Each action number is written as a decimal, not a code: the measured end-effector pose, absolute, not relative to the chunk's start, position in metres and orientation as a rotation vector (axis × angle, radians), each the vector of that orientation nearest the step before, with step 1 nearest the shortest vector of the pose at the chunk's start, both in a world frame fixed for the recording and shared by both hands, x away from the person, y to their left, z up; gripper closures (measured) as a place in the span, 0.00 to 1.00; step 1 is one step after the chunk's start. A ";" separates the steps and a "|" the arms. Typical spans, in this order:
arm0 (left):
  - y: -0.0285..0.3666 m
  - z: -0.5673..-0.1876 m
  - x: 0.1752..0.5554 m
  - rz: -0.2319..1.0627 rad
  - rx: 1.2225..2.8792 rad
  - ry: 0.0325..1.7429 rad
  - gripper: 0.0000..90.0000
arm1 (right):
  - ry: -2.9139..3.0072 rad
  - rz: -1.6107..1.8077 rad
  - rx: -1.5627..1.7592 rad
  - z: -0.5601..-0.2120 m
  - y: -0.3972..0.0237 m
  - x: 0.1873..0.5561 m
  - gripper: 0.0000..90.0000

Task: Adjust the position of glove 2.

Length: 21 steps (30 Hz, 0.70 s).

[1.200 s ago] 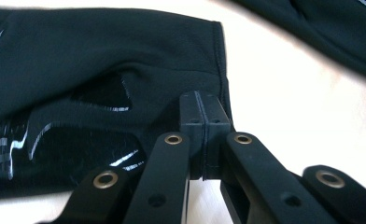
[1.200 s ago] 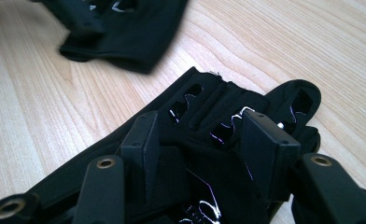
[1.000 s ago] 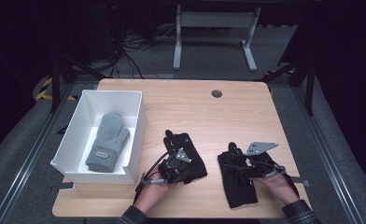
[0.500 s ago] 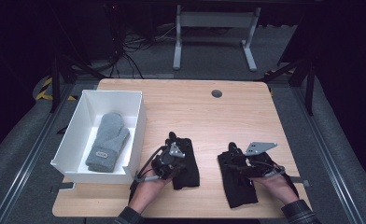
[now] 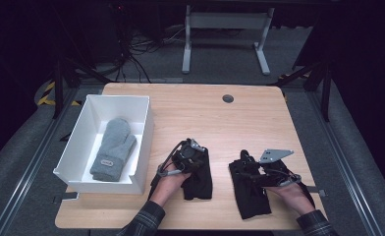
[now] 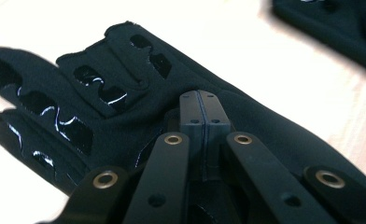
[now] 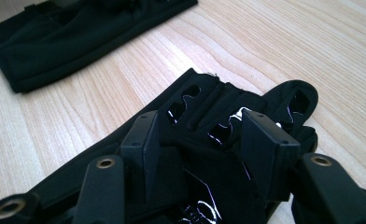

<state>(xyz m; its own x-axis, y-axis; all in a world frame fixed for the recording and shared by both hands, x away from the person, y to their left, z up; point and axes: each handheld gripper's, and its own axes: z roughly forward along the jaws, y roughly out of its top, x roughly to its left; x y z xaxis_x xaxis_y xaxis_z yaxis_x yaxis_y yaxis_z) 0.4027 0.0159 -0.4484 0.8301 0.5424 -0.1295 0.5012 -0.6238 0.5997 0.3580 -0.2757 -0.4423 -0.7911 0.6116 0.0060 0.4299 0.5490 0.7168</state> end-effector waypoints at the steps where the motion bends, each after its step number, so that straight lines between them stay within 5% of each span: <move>1: 0.012 -0.448 0.401 0.077 2.370 0.743 1.00 | 2.542 1.077 0.874 -0.443 -0.276 0.358 0.54; 11: -0.004 -0.445 0.384 0.040 2.379 0.636 0.97 | 2.539 1.080 0.864 -0.442 -0.275 0.360 0.54; 21: 0.049 -0.431 0.390 0.138 2.283 0.807 0.83 | 2.504 1.098 0.881 -0.437 -0.283 0.358 0.54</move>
<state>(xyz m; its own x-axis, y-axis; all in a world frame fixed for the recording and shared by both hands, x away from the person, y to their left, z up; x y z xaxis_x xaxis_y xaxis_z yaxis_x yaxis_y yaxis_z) 0.3899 0.0493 -0.4311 0.8003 0.5865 -0.1244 0.5119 -0.5604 0.6511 0.3579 -0.2832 -0.4375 -0.7795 0.6264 -0.0014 0.4234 0.5286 0.7357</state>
